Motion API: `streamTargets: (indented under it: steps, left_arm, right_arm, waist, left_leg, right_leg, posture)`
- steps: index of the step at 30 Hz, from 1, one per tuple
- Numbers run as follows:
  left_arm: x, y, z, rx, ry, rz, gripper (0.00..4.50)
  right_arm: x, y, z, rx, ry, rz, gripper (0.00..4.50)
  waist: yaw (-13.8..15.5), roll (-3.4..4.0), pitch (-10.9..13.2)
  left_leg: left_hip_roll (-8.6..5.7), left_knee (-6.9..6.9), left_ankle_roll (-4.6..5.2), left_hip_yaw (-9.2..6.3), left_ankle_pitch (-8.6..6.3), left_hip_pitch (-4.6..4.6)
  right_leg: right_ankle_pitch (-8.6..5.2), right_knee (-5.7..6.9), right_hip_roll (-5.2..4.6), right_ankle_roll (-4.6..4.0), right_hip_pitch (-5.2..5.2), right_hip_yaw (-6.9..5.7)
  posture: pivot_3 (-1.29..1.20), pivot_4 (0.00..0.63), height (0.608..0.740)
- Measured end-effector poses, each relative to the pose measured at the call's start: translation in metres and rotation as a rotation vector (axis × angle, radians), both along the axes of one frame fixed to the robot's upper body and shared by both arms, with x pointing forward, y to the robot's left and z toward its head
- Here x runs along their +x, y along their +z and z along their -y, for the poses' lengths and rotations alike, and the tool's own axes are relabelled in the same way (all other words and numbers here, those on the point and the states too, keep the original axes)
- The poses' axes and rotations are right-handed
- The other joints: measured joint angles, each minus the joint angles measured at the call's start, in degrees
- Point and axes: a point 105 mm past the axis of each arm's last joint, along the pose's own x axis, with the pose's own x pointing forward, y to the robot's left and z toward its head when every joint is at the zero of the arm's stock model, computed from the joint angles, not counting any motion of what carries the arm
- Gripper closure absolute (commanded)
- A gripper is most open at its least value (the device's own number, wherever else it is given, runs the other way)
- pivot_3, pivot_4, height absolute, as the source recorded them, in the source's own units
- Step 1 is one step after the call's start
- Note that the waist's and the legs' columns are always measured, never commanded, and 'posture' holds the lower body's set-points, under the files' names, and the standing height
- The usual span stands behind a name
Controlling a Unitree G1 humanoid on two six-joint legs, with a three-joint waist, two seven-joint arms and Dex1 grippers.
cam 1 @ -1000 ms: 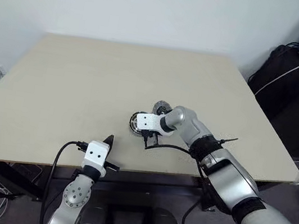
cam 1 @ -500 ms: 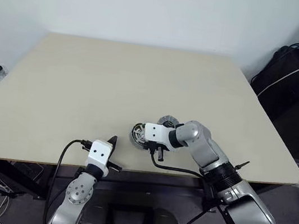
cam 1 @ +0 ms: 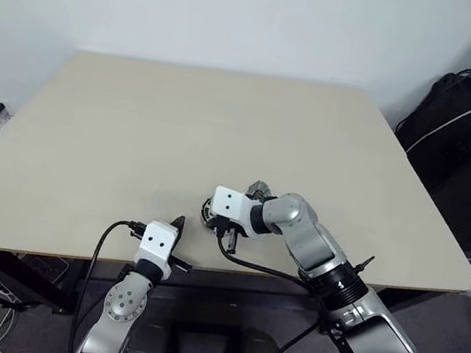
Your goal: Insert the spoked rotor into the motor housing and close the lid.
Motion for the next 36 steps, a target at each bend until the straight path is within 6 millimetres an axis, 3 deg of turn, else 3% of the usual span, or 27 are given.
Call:
streamTargets:
  steps: [4,7,9,14,20,36]
  left_arm:
    - [-0.001,-0.001,-0.001,0.001,0.001,-0.006,4.5]
    - [-0.002,-0.002,-0.001,0.004,0.0,-0.011,4.5]
    - [-0.002,-0.003,-0.001,0.004,-0.004,-0.013,4.5]
    - [-0.002,-0.003,0.001,0.007,-0.025,-0.021,4.5]
    - [0.001,-0.002,0.005,0.008,-0.06,-0.02,4.5]
    - [0.004,-0.001,0.007,0.01,-0.086,-0.026,4.5]
  right_arm:
    - [-0.005,0.034,-0.018,0.172,-0.002,0.045,4.47]
    - [0.001,0.065,-0.024,0.362,-0.106,0.088,4.47]
    - [0.01,0.083,-0.022,0.449,-0.192,0.14,4.47]
    - [0.029,0.116,0.01,0.686,-0.496,0.277,4.47]
    - [0.015,0.12,0.025,0.779,-0.557,0.281,4.47]
    - [0.014,0.116,0.026,0.75,-0.574,0.281,4.47]
  waist:
    - [0.07,-0.02,0.0]
    - [0.07,-0.02,0.0]
    - [0.1,-0.04,0.0]
    - [0.12,-0.06,-0.02]
    - [-0.05,-0.04,0.0]
    - [-0.04,-0.04,0.0]
  left_leg:
    - [0.0,0.0,0.0,-0.04,0.0,-0.01]
    - [0.0,0.0,-0.01,-0.08,-0.01,-0.04]
    - [-0.01,0.0,-0.01,-0.08,-0.01,-0.04]
    - [-0.01,-0.01,-0.02,-0.09,-0.02,-0.1]
    - [0.0,-0.03,-0.01,-0.08,-0.01,-0.06]
    - [0.0,-0.03,0.0,-0.09,-0.01,-0.04]
  right_leg:
    - [0.0,-0.01,-0.02,0.0,0.02,-0.04]
    - [0.0,-0.02,-0.03,0.0,0.02,-0.06]
    - [0.0,-0.03,-0.03,0.01,0.03,-0.08]
    - [-0.01,-0.08,-0.03,0.0,0.0,-0.09]
    - [-0.02,-0.06,0.0,-0.02,0.01,-0.09]
    - [-0.02,-0.07,-0.01,-0.02,0.04,-0.09]
  posture:
    - [0.0,0.0,0.74]
    - [0.0,0.0,0.74]
    - [0.0,0.0,0.74]
    - [0.0,0.0,0.74]
    - [0.0,0.0,0.74]
    - [0.0,0.0,0.74]
